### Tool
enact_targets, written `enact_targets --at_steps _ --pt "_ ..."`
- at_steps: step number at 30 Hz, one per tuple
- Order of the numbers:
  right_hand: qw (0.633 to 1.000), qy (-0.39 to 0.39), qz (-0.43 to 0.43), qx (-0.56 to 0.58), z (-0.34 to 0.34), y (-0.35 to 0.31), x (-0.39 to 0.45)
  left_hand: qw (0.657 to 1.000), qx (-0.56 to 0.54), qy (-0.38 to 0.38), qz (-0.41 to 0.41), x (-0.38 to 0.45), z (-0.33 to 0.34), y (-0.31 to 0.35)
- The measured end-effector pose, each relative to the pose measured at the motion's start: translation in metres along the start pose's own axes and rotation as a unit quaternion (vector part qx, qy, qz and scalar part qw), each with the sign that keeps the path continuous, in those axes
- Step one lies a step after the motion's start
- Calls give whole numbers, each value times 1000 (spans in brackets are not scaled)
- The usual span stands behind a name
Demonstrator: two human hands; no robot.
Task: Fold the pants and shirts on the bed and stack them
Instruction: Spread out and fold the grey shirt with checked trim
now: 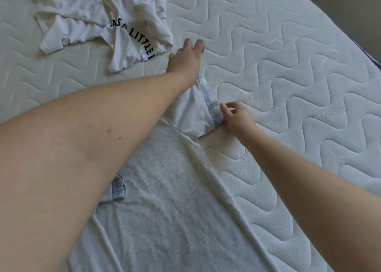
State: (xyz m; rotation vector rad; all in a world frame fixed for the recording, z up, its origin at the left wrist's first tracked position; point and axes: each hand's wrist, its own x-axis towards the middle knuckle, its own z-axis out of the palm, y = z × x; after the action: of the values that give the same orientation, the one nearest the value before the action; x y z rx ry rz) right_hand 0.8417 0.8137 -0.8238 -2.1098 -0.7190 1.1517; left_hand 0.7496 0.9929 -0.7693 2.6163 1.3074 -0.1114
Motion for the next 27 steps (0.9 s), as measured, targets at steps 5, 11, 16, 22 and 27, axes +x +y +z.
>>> enact_targets --at_steps 5,11,16,22,27 --pt "991 -96 -14 -91 6 3 -6 989 -34 -137 37 -10 17 -5" --pt "992 -77 46 -88 7 4 -16 987 82 -137 -6 -14 28 -4" --pt "978 -103 41 -180 9 -3 -17 977 55 -196 -70 -3 24 -5" --pt "992 -80 10 -97 -2 -2 -25 979 -48 -196 1 9 -1 -5" --pt "996 -42 18 74 -4 10 -35 955 -251 -157 -16 16 -8 1"
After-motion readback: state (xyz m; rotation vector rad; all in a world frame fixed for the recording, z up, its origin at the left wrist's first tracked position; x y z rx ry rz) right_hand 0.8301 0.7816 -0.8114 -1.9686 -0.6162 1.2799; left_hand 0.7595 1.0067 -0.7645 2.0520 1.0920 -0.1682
